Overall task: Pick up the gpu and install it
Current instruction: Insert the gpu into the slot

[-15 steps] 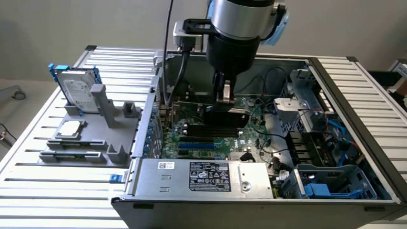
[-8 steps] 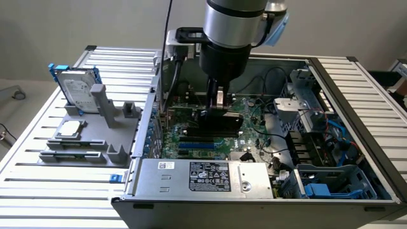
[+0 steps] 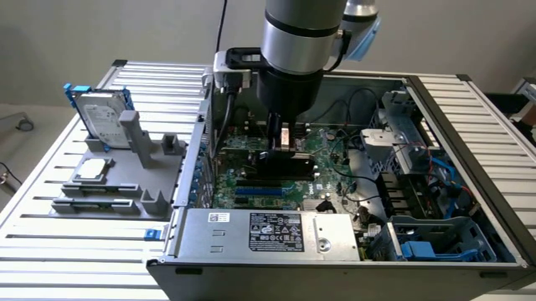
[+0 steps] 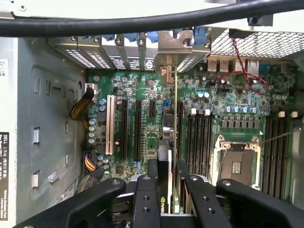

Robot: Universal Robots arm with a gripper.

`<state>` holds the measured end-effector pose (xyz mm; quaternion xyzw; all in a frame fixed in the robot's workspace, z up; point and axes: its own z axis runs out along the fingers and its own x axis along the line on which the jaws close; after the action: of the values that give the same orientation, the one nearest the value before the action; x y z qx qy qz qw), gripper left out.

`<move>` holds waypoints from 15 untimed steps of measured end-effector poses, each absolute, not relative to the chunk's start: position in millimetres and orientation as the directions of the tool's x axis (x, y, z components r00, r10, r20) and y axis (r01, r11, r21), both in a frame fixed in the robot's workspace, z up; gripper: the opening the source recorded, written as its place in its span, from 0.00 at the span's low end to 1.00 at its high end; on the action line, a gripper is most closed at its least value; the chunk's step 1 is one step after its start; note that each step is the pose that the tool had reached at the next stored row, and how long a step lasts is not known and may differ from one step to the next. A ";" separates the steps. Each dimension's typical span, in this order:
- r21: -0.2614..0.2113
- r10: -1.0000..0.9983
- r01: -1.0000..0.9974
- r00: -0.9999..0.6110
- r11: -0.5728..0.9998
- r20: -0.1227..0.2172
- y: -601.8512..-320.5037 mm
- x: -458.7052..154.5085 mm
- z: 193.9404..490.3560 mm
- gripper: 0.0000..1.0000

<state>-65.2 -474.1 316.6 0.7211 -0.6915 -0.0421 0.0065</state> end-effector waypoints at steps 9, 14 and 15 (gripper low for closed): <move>0.060 -0.997 -0.997 0.054 -0.058 -0.061 -475.0 -70.5 310.2 0.26; 0.049 -0.996 -0.997 0.054 -0.058 -0.068 -475.0 -74.2 304.8 0.26; 0.048 -0.996 -0.997 0.054 -0.057 -0.069 -475.0 -75.2 303.8 0.26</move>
<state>-75.2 -475.0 303.8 0.7259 -0.6866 -0.0413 -0.0063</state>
